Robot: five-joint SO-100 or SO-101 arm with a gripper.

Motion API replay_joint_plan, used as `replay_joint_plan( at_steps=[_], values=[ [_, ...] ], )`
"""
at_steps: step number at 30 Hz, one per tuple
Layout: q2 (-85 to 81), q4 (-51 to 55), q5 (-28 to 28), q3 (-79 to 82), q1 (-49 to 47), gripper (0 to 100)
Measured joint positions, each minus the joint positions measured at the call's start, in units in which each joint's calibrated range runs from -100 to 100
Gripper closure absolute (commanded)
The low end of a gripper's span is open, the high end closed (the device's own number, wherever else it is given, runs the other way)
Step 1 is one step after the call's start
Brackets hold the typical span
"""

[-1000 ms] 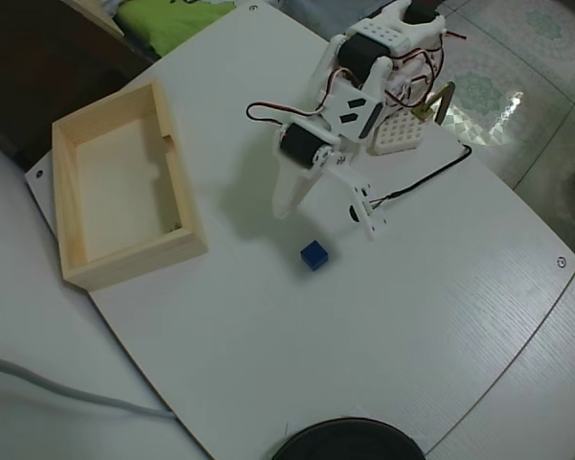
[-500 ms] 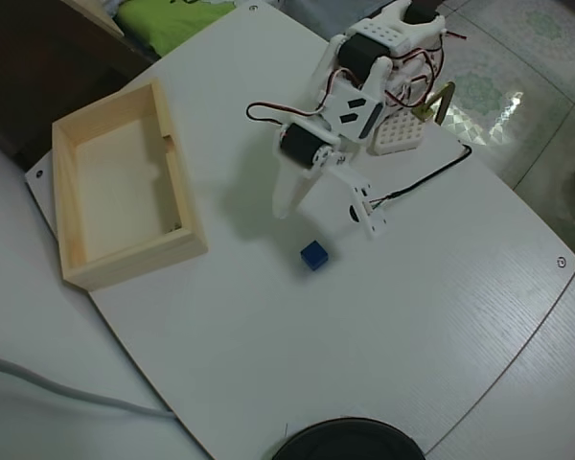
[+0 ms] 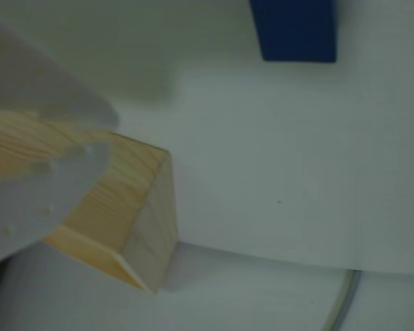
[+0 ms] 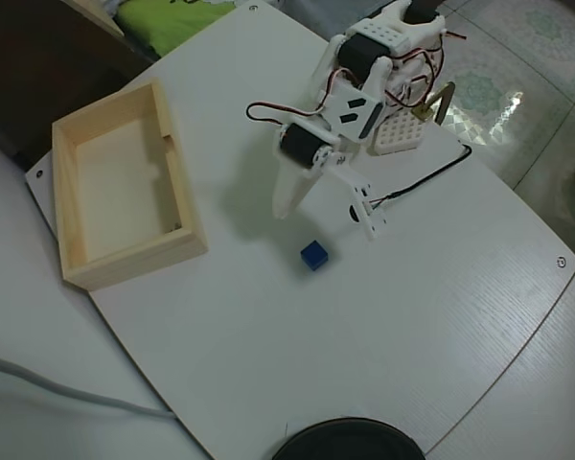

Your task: Pick up the small blue cube and put it into the box

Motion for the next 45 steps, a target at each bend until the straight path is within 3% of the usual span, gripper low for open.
replay_joint_plan(
  at_steps=[18,28,32,45],
  values=[
    [0.0,0.0,0.0,0.1,0.0,99],
    [0.0,2.5,9.8,-2.0,-0.1,99],
    [0.2,5.3,12.4,-8.0,-1.0,94],
    [0.1,9.8,13.4,-16.9,-7.0,93]
  ],
)
